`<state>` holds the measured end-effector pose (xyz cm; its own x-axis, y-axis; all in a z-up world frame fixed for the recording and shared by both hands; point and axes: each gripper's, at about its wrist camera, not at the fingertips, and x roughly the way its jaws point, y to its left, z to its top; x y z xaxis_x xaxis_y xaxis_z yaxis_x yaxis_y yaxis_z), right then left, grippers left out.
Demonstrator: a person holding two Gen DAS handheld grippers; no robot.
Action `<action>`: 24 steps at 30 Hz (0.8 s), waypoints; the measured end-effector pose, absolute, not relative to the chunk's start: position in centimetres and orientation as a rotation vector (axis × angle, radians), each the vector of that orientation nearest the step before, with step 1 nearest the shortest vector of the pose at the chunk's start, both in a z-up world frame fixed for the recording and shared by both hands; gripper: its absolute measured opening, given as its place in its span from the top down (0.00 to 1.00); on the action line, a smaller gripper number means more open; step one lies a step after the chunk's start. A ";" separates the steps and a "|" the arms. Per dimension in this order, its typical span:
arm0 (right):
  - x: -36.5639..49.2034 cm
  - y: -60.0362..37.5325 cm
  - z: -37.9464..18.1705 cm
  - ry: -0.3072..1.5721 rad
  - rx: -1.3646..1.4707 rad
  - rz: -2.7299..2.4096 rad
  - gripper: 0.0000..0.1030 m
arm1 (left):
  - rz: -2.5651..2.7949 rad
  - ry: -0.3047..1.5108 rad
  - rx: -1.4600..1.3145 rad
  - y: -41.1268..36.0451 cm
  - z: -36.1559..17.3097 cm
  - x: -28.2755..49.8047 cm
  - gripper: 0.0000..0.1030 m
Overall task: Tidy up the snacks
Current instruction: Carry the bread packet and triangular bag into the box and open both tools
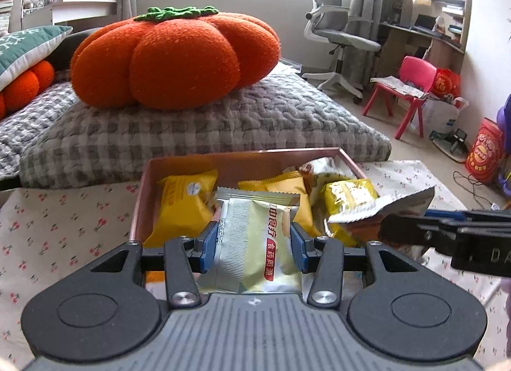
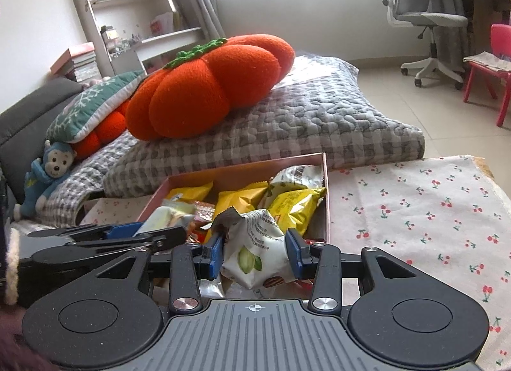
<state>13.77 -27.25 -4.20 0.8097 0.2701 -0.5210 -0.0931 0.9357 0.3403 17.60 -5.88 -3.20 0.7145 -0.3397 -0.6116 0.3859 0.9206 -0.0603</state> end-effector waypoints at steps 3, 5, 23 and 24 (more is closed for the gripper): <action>14.2 -27.4 -4.2 0.598 0.330 0.203 0.61 | -0.422 0.659 0.046 -6.4 -3.1 18.2 0.58; 14.6 -27.7 -4.0 0.596 0.356 0.199 0.61 | -0.431 0.662 0.026 -6.7 -3.0 18.6 0.58; 18.2 -28.4 -3.8 0.616 0.457 0.162 0.70 | -0.566 0.672 0.120 -7.8 -3.9 17.4 0.44; 18.1 -28.4 -3.7 0.620 0.459 0.164 0.69 | -0.563 0.672 0.111 -7.7 -3.8 17.4 0.40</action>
<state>18.07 -28.42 -3.74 0.8050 0.2824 -0.5217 -0.0122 0.8872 0.4613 17.37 -7.70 -3.81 0.6400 -0.4574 -0.6174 0.5271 0.8460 -0.0804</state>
